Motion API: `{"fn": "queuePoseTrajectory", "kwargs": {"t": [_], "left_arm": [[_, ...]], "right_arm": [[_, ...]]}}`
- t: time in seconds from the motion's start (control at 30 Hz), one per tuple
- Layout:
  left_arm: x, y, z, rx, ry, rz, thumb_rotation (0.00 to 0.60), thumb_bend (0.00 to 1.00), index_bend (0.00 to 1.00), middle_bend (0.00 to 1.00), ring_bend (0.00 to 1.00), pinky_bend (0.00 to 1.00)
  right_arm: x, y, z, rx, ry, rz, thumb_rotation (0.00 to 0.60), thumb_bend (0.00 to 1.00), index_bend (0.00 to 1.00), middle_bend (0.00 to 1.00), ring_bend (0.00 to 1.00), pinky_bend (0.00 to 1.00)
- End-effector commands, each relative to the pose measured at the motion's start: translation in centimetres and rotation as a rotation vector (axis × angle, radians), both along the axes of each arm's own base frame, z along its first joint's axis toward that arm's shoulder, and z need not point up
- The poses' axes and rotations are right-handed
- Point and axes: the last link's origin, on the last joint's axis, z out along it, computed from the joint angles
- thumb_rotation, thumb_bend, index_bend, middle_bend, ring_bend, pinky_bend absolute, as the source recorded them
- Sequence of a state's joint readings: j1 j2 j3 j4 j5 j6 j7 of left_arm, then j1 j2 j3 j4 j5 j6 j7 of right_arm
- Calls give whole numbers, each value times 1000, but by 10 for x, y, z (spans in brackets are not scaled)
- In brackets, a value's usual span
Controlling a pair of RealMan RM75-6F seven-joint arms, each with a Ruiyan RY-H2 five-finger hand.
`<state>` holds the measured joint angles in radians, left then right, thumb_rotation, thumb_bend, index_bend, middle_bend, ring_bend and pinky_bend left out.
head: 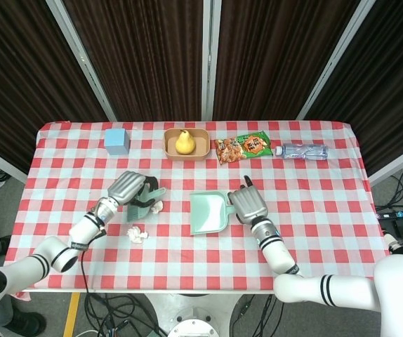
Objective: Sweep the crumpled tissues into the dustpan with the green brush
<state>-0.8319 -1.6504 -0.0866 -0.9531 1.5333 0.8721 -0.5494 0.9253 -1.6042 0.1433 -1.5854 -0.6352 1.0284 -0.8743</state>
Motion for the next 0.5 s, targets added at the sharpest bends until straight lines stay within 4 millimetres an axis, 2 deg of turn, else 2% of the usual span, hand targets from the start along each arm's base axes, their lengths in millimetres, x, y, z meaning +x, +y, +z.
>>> {"fn": "queuePoseTrajectory", "kwargs": {"t": [0.03,0.33,0.5], "left_arm": [[15,-1,-8,-29,-34,-11,600,450,516,547,668,898],[52,-8,-24,-96,-118,-44,600,450,516,548,664,897],[70,-11,-22,-135,-215,-38,600,450,516,547,664,898]], "right_arm": [[0,0,-3,4,-3,-2,600,360,633,578,303,78],[-1,-7,-5,-1,-30,-8,600,361,636,578,304,78],[-4,-7,-4,-2,-48,-7,600,361,636,578,304,78]]}}
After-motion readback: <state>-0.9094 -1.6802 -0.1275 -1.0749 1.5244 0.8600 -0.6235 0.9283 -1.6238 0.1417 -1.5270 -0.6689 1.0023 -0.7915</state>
